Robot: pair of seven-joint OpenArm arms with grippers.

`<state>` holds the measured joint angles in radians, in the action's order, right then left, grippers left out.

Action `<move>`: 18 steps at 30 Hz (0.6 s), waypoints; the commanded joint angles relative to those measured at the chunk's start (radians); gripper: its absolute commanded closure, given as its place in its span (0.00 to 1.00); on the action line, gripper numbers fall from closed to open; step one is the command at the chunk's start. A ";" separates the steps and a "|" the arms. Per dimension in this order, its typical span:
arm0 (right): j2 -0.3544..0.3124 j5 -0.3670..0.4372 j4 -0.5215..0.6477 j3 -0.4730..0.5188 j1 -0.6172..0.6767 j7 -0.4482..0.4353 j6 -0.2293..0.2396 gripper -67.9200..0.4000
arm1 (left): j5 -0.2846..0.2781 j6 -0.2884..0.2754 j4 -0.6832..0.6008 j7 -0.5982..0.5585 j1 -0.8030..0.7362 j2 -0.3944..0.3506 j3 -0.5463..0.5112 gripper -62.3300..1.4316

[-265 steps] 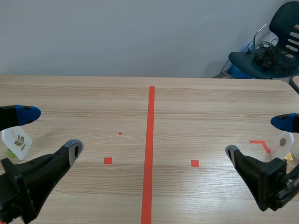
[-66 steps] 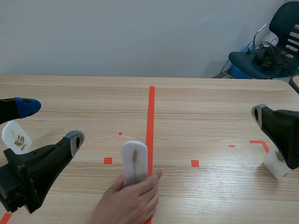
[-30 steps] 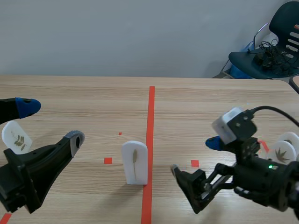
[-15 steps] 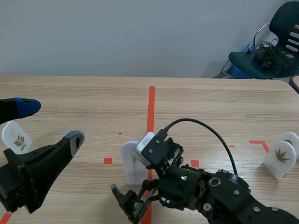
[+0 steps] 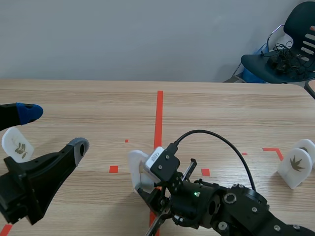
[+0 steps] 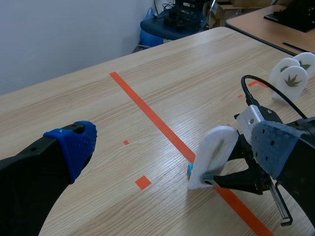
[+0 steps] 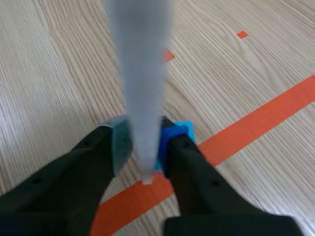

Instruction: Do the leaf sorting experiment

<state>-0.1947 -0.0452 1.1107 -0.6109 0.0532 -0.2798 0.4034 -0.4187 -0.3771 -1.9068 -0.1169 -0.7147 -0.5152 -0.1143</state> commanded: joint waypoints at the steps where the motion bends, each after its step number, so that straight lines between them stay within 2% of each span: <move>1: -0.002 0.011 0.027 0.018 -0.008 -0.012 -0.003 0.93 | -0.006 -0.002 -0.018 -0.014 0.003 0.005 -0.004 0.00; 4: -0.002 0.011 0.052 0.035 0.002 -0.019 -0.003 0.95 | -0.006 -0.002 -0.018 -0.014 0.003 0.005 -0.004 0.00; 7: -0.016 0.012 0.138 0.069 0.036 -0.013 0.017 0.95 | -0.006 -0.002 -0.018 -0.014 0.003 0.005 -0.004 0.00; 12: -0.069 0.046 0.415 0.164 0.179 0.073 0.016 0.95 | -0.006 -0.002 -0.018 -0.014 0.003 0.005 -0.004 0.00; 18: -0.101 0.144 0.687 0.373 0.405 0.197 0.015 0.95 | -0.006 -0.002 -0.018 -0.014 0.003 0.005 -0.004 0.00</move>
<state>-0.2947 0.0856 1.8149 -0.2504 0.4530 -0.0750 0.4232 -0.4191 -0.3771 -1.9068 -0.1173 -0.7147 -0.5152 -0.1143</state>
